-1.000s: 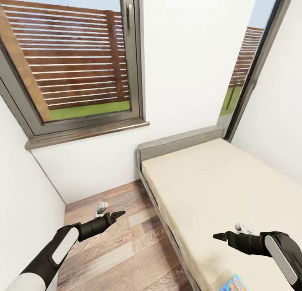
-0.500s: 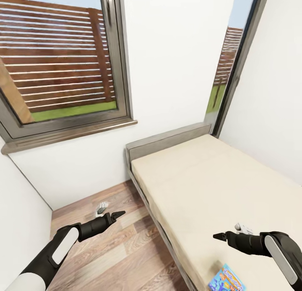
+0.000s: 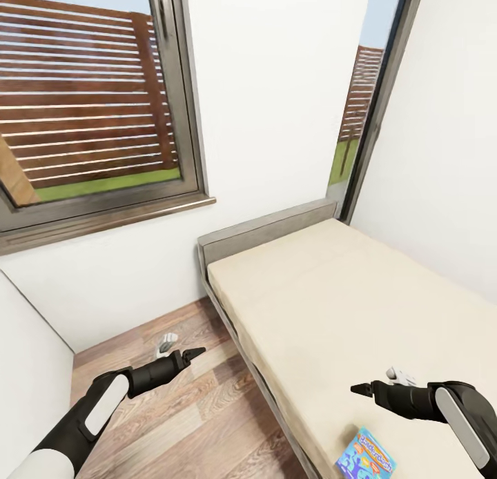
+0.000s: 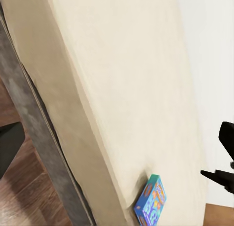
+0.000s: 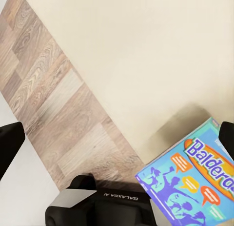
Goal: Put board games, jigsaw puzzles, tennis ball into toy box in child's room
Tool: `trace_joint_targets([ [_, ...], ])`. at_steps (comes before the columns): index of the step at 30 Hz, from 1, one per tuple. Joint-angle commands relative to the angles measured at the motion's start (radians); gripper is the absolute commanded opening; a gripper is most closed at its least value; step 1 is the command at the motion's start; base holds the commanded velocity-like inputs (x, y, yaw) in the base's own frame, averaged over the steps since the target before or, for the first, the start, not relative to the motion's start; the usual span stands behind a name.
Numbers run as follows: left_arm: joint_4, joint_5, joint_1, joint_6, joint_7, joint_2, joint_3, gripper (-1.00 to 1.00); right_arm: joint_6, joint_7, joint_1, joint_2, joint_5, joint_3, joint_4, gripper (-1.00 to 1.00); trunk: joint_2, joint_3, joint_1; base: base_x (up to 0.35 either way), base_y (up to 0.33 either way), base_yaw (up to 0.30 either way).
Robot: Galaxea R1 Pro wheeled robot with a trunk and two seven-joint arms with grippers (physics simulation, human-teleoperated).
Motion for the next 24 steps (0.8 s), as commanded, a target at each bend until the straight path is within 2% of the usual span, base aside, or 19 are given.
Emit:
trace_joint_targets([
  [1, 0.000, 0.008, -0.001, 0.005, 0.001, 0.002, -0.002, 1.00, 0.004, 0.010, -0.001, 0.000, 0.009, -0.001, 0.000, 1.00, -0.001, -0.001, 0.000, 0.000, 0.000, -0.010],
  [16, 0.014, 0.008, -0.001, 0.004, 0.001, 0.006, -0.002, 1.00, 0.004, 0.010, -0.001, 0.001, 0.009, -0.001, 0.000, 1.00, -0.001, -0.001, 0.000, 0.000, -0.001, -0.003],
  [24, 0.019, 0.008, -0.001, 0.004, 0.001, 0.007, -0.002, 1.00, 0.004, 0.010, 0.000, 0.001, 0.009, 0.000, 0.000, 1.00, -0.001, -0.001, 0.000, 0.000, -0.117, 0.000],
])
